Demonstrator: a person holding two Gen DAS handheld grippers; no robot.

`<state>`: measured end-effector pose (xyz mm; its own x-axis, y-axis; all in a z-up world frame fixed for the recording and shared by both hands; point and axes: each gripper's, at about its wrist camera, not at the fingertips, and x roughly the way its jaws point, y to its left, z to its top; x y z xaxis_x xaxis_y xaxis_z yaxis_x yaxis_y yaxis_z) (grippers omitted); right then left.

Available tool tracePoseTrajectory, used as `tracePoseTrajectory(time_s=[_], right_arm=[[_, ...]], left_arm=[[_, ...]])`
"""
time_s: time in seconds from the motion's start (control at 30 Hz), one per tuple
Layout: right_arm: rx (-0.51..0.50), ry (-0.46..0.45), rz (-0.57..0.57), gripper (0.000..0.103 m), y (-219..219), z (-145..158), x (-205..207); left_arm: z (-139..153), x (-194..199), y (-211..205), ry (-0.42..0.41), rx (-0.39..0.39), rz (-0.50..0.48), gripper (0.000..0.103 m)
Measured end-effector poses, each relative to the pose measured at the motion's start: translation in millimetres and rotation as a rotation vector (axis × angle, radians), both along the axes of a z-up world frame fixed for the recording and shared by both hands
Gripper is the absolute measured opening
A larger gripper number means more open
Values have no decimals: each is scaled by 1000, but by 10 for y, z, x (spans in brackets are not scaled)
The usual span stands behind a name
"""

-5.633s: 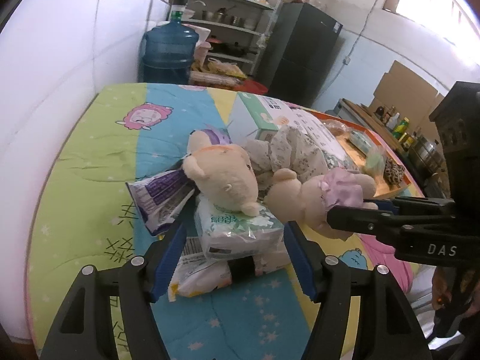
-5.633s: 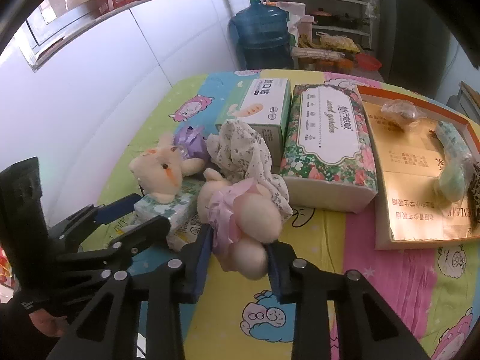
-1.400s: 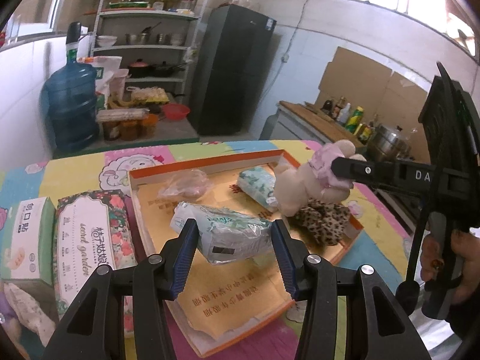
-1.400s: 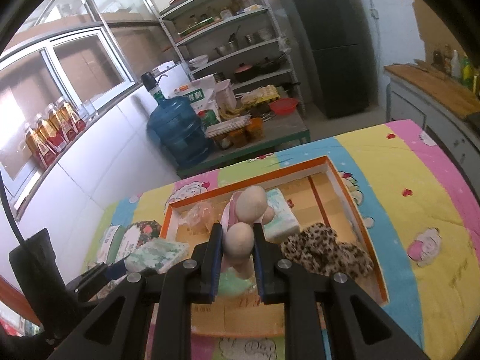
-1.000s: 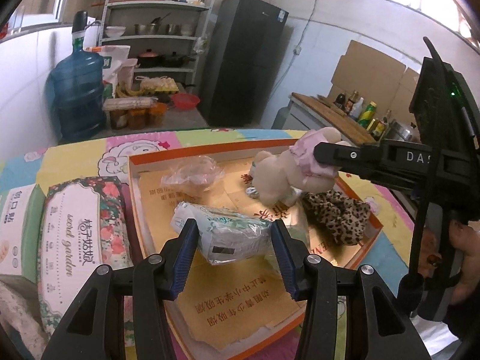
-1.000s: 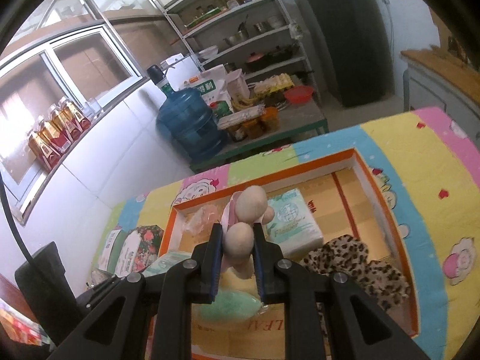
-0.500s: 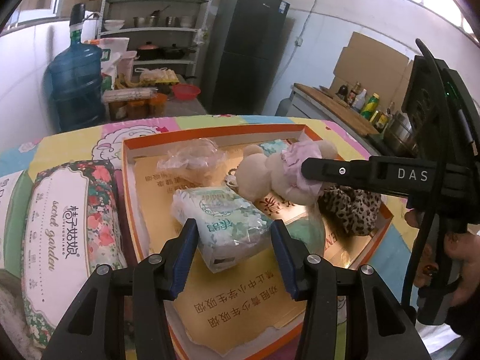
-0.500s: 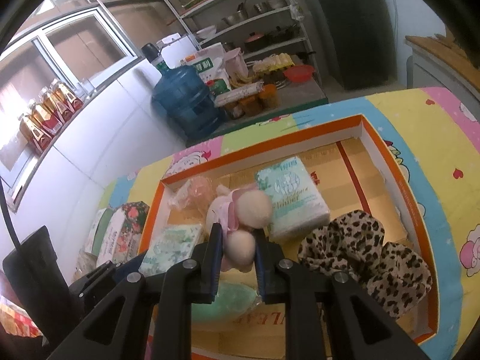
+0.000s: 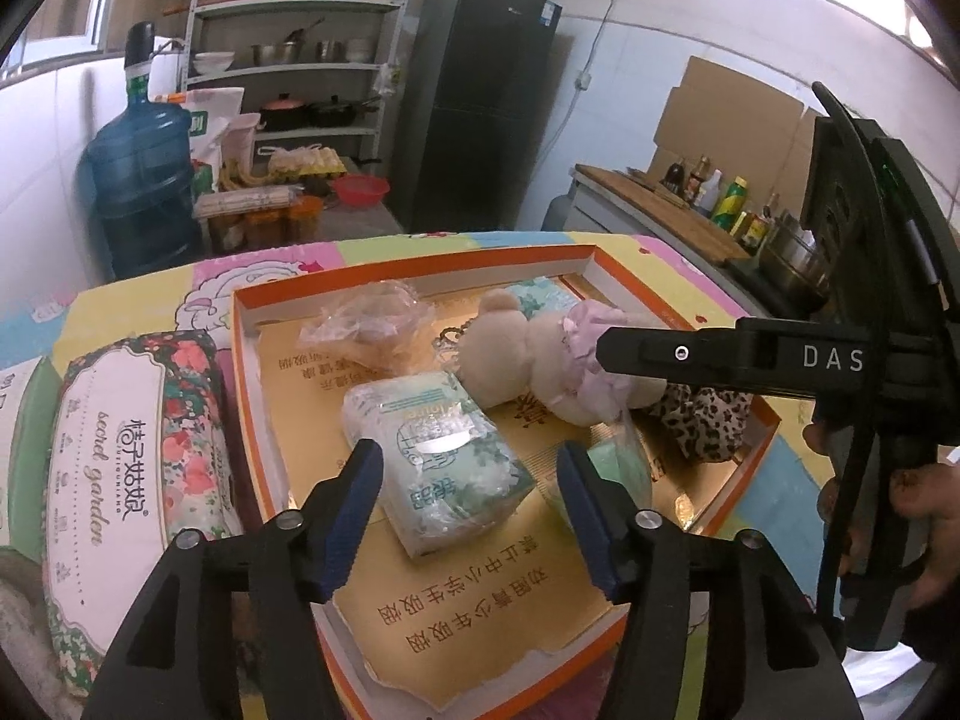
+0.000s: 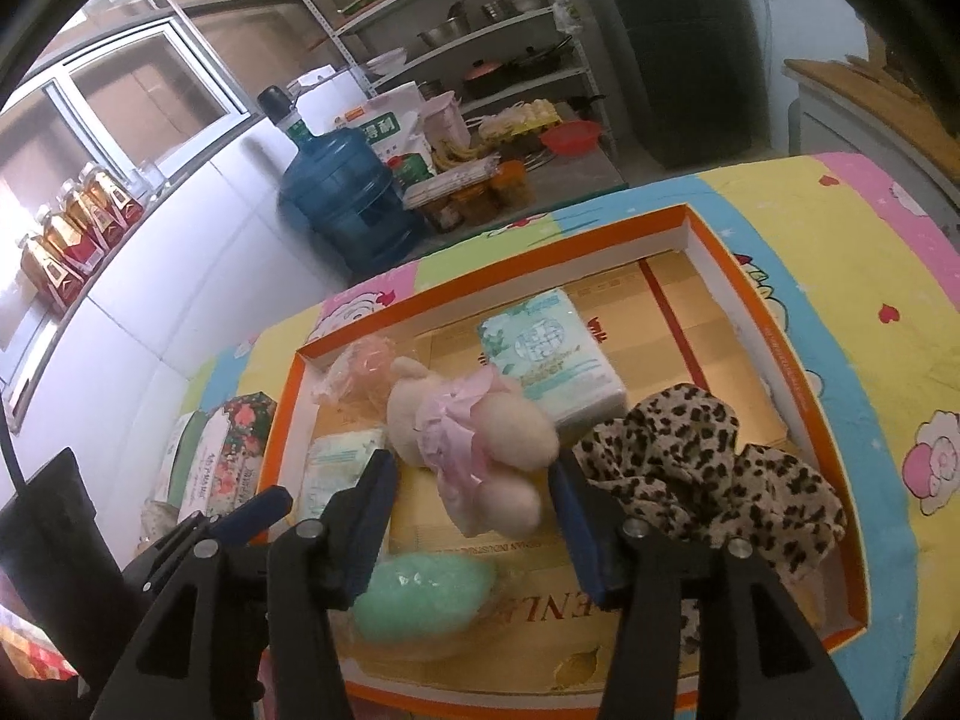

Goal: Organize soft objects
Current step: 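Open the left tool releasing the wipes pack while the right tool releases the doll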

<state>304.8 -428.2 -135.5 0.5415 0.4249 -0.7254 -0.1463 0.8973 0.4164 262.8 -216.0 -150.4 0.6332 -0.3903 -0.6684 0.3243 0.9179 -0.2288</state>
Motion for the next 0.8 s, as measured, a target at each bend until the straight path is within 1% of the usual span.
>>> tracePoseTrajectory(time_s=[0.07,0.37,0.8], right_arm=[[-4,-2,-10,52,-22,22,-24],[-35,-44,-50,52,-83,215,-197],[-89,-94,-92,52,7,494,-539]], left_arm=[[19,-10,13,-5,-1,2,66],[165,-114,27,-35,-12,-9,66],[344,-348,144,-59,-22,-41,66]])
